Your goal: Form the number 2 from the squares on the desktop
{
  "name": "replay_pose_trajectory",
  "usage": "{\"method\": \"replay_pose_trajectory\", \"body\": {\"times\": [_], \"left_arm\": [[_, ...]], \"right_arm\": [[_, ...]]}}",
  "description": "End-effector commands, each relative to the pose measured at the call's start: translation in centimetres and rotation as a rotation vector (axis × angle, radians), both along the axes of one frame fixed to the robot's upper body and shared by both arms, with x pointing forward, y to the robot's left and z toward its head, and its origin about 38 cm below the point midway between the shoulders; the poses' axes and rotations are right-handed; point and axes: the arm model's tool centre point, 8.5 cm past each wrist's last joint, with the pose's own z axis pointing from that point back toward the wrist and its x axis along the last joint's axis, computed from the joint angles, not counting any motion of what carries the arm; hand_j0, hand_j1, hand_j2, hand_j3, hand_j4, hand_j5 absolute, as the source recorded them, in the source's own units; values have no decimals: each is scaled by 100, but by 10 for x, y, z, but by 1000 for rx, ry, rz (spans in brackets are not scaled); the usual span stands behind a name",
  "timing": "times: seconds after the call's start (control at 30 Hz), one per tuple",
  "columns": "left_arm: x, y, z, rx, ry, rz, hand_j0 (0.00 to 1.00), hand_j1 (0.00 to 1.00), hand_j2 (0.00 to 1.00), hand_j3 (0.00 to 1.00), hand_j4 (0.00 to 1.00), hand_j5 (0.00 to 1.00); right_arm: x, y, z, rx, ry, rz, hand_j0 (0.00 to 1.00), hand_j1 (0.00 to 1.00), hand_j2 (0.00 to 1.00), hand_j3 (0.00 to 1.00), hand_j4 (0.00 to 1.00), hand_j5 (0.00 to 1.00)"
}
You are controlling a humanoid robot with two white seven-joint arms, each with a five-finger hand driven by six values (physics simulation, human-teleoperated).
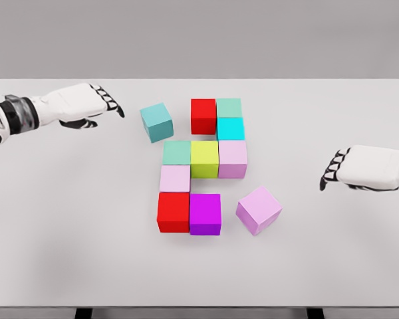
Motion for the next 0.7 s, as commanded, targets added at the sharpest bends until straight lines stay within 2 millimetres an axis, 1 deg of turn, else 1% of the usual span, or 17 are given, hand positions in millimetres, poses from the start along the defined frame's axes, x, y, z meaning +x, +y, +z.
{"method": "replay_pose_trajectory", "body": {"times": [0.0, 0.03, 0.07, 0.1, 0.2, 0.27, 0.33, 0.37, 0.4, 0.43, 0.5, 0.53, 0.6, 0.67], "left_arm": [[3, -1, -9, -6, 21, 15, 71, 71, 71, 71, 71, 71], [5, 0, -14, -2, 32, 24, 71, 71, 71, 71, 71, 71], [6, -6, -20, -9, 45, 23, 72, 72, 72, 72, 72, 72], [7, -6, -23, -8, 51, 29, 72, 72, 72, 72, 72, 72], [10, -17, -31, 1, 84, 22, 72, 72, 72, 72, 72, 72], [10, -21, -32, -2, 85, 18, 72, 72, 72, 72, 72, 72], [11, -28, -36, 1, 104, 11, 72, 72, 72, 72, 72, 72], [11, -28, -37, 2, 106, 14, 72, 72, 72, 72, 72, 72], [12, -34, -38, -5, 108, 6, 72, 72, 72, 72, 72, 72], [12, -35, -39, -1, 112, 7, 72, 72, 72, 72, 72, 72], [14, -36, -40, -4, 116, 11, 72, 72, 72, 72, 72, 72], [14, -37, -40, -4, 116, 10, 72, 72, 72, 72, 72, 72], [15, -40, -42, -9, 120, 8, 72, 72, 72, 72, 72, 72], [16, -41, -44, -1, 132, 12, 72, 72, 72, 72, 72, 72]], "right_arm": [[-5, -4, -7, -34, 39, 4, 65, 65, 65, 65, 65, 65], [-4, -2, -6, -53, 46, 20, 65, 65, 65, 65, 65, 65], [-5, 3, -9, -64, 78, 47, 65, 65, 65, 65, 65, 65], [-5, 5, -9, -70, 97, 59, 65, 65, 65, 65, 65, 65], [-3, 2, 2, -89, 100, 63, 65, 65, 65, 65, 65, 65], [-6, 1, -3, -129, 141, 81, 64, 64, 64, 64, 64, 64], [-7, 6, -7, -132, 171, 101, 64, 64, 64, 64, 64, 64], [-8, 8, -9, -130, 186, 107, 64, 64, 64, 64, 64, 64], [-9, 10, -11, -125, 199, 115, 64, 64, 64, 64, 64, 64], [-9, 12, -12, -122, 204, 120, 64, 64, 64, 64, 64, 64], [-9, 22, -19, -115, 213, 144, 64, 64, 64, 64, 64, 64], [-6, 34, -24, -101, 211, 171, 64, 64, 64, 64, 64, 64], [-7, 39, -30, -98, 226, 184, 64, 64, 64, 64, 64, 64], [-7, 40, -31, -99, 228, 188, 64, 64, 64, 64, 64, 64]]}}
